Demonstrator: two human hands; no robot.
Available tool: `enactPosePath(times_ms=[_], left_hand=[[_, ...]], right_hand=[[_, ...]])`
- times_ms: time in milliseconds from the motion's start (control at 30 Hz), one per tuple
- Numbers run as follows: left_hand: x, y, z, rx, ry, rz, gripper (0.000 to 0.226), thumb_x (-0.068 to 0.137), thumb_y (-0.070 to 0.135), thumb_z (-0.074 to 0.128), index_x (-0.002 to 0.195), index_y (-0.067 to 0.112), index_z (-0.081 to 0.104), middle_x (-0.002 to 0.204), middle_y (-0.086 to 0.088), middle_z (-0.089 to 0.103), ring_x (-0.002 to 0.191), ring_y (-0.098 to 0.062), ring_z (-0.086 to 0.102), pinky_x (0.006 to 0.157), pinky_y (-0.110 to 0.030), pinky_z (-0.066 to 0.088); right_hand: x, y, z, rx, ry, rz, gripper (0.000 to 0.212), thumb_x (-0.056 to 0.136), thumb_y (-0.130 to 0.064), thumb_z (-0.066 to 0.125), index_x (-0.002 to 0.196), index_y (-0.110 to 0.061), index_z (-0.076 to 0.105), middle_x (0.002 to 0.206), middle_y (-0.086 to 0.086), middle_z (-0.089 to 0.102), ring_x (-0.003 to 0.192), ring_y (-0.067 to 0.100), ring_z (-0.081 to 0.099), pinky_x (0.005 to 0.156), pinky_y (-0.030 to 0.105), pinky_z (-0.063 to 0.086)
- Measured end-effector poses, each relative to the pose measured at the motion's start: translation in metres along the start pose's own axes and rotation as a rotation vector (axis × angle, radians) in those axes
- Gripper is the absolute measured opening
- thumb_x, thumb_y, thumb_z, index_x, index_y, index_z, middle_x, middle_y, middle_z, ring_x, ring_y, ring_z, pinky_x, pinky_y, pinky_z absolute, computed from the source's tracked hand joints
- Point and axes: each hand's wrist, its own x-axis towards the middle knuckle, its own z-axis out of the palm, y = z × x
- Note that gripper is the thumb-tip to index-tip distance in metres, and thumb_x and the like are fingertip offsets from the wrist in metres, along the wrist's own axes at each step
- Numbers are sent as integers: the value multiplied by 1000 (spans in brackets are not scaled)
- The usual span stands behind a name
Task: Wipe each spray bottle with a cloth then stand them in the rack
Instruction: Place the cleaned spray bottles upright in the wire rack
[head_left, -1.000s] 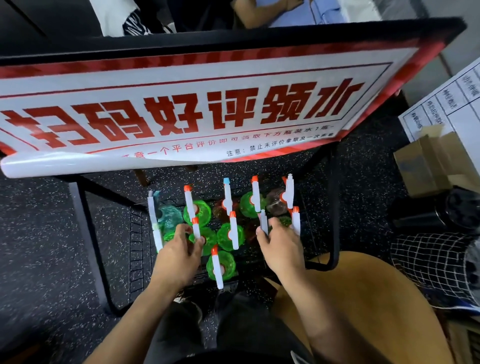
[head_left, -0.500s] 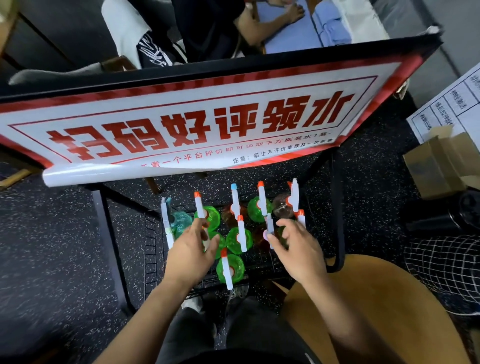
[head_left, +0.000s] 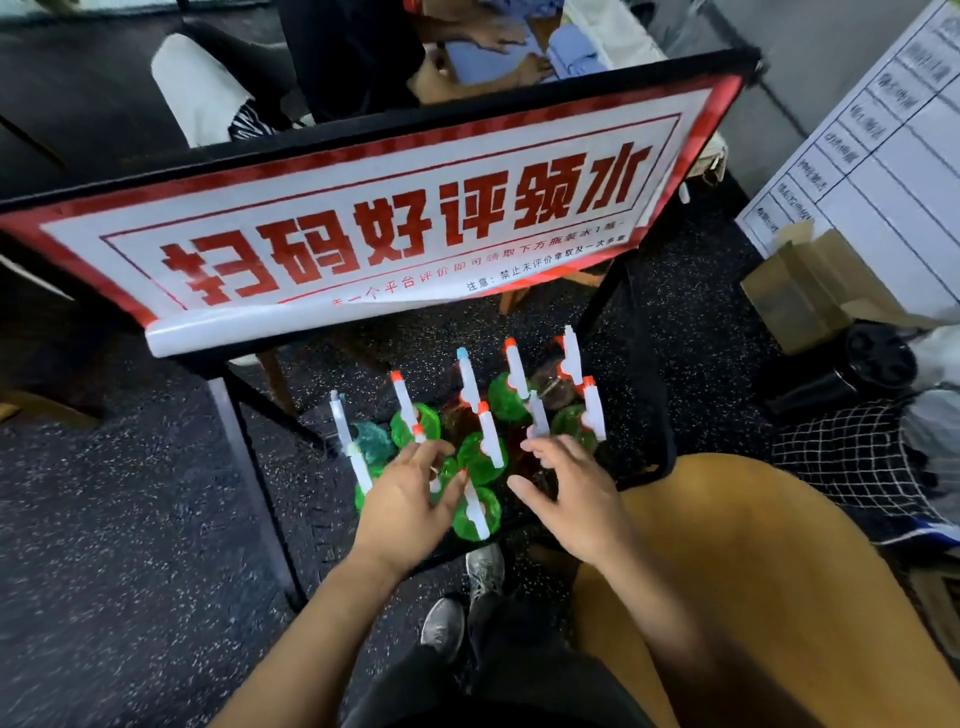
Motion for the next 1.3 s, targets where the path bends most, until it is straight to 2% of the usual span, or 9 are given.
enactPosePath(times_ms=[133, 300, 433, 633, 733, 833, 933, 1133, 1300], left_hand=[[-22, -2, -2, -2, -29, 60, 38, 101, 37, 69, 132, 17, 64, 121, -4, 67, 96, -22, 66, 86, -38, 58], [-45, 7, 8, -7, -96, 126, 36, 102, 37, 68, 133, 20, 61, 118, 3, 64, 101, -21, 66, 89, -38, 58], [-59, 19, 29, 5, -176, 213, 35, 101, 36, 68, 131, 20, 62, 118, 0, 66, 98, -21, 67, 87, -38, 58], [-80, 53, 69, -6, -308, 348, 41, 96, 42, 68, 131, 20, 65, 109, 6, 64, 96, -17, 65, 84, -40, 58], [-91, 79, 97, 13, -414, 426, 42, 95, 45, 66, 132, 24, 64, 110, 12, 61, 103, -16, 66, 88, -39, 59], [-101, 101, 127, 61, -504, 488, 36, 98, 37, 70, 132, 28, 63, 111, 11, 62, 104, -17, 65, 90, -40, 58], [-115, 125, 159, 115, -585, 556, 29, 100, 39, 67, 127, 29, 62, 106, 11, 60, 100, -15, 62, 85, -38, 55], [-161, 163, 228, 181, -751, 612, 38, 102, 43, 65, 137, 27, 60, 118, 8, 61, 109, -12, 60, 92, -35, 52], [-209, 177, 299, 263, -907, 660, 42, 102, 45, 63, 139, 26, 59, 114, 11, 57, 102, -12, 60, 85, -34, 50]], right_hand=[[-29, -12, 15, -13, 44, 34, 48, 99, -59, 58, 141, -36, 54, 139, -14, 51, 124, 7, 57, 95, 35, 51], [-81, -16, 30, 9, 127, 82, 46, 99, -55, 61, 138, -32, 58, 128, -16, 54, 116, 3, 57, 85, 26, 47], [-123, -3, 41, 86, 209, 146, 48, 95, -58, 60, 133, -29, 62, 123, -12, 58, 112, 9, 60, 91, 34, 53], [-187, 20, 38, 153, 281, 321, 56, 93, -62, 55, 138, -28, 59, 132, -9, 56, 124, 16, 58, 102, 42, 51], [-226, 37, 34, 152, 346, 460, 52, 95, -56, 58, 139, -29, 57, 137, -6, 58, 129, 23, 53, 101, 35, 43], [-262, 56, 28, 166, 359, 575, 50, 96, -57, 61, 141, -35, 54, 143, -7, 54, 125, 23, 58, 97, 39, 50], [-300, 79, 31, 195, 394, 648, 59, 91, -71, 53, 139, -37, 54, 138, -8, 53, 111, 23, 67, 89, 44, 58], [-377, 129, 44, 203, 451, 781, 52, 97, -59, 62, 142, -32, 54, 137, -7, 55, 119, 15, 61, 89, 31, 51], [-442, 183, 85, 324, 439, 889, 51, 95, -59, 66, 135, -28, 60, 129, -3, 59, 114, 23, 62, 89, 37, 51]])
